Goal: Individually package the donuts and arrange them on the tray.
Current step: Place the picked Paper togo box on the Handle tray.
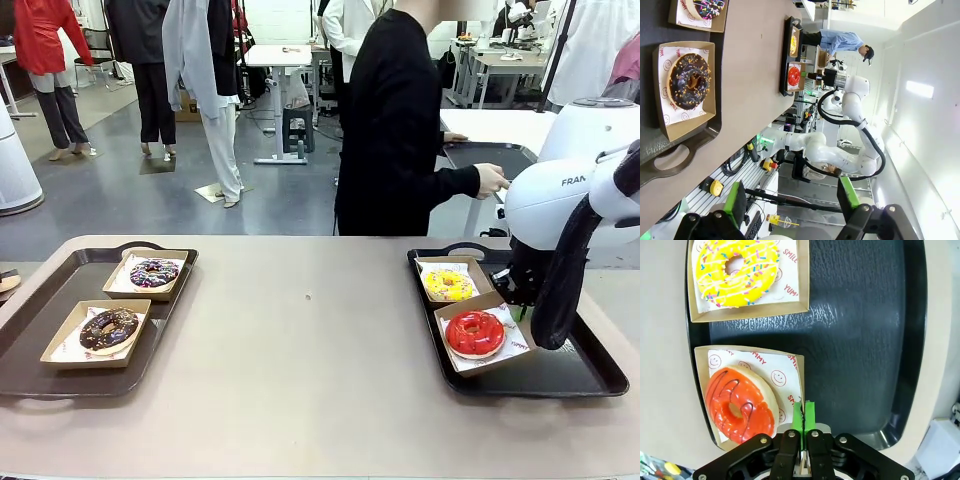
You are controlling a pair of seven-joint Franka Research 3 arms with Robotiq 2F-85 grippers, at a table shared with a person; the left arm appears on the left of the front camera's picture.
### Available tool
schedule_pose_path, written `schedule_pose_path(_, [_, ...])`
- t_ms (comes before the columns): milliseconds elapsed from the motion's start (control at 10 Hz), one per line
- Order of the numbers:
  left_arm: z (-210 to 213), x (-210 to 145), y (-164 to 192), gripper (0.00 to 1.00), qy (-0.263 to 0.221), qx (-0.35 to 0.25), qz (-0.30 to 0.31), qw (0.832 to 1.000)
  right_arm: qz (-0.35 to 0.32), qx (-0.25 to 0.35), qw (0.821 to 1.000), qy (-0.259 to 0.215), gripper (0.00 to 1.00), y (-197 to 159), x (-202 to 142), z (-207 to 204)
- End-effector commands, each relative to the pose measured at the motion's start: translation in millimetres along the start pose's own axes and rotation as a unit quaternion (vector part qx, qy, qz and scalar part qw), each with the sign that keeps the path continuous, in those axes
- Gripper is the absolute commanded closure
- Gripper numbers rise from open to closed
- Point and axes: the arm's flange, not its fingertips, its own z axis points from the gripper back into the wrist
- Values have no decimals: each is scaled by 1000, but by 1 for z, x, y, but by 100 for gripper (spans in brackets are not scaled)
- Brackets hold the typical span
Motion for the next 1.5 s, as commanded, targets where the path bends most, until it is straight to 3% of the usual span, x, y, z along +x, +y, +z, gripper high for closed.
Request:
schedule_pose_path(0, [-1, -2, -1, 4, -5, 1, 4, 1000, 4, -10, 1000, 3, 99, -4, 6, -6])
schedule_pose_path(400, [-1, -2, -1, 4, -5, 1, 4, 1000, -4, -8, 1000, 7, 99, -6, 11, -14])
schedule_pose_path(500, [-1, -2, -1, 4, -5, 1, 4, 1000, -8, -8, 1000, 10, 58, -7, 11, -13])
schedule_pose_path(600, [-1, -2, -1, 4, -5, 1, 4, 1000, -11, -10, 1000, 11, 39, -8, 11, -11])
schedule_pose_path(700, [-1, -2, -1, 4, -5, 1, 4, 1000, -14, -12, 1000, 13, 0, -9, 10, -10])
schedule_pose_path(900, [-1, -2, -1, 4, -5, 1, 4, 1000, -15, -13, 1000, 15, 0, -9, 9, -9])
schedule_pose_path(1000, [-1, -2, -1, 4, -5, 1, 4, 1000, -13, -12, 1000, 17, 15, -9, 9, -10])
schedule_pose_path(1200, [-1, -2, -1, 4, -5, 1, 4, 1000, -11, -6, 1000, 23, 0, -9, 10, -10])
schedule_pose_path(1400, [-1, -2, -1, 4, -5, 1, 4, 1000, -10, 1, 1000, 26, 0, -10, 10, -10])
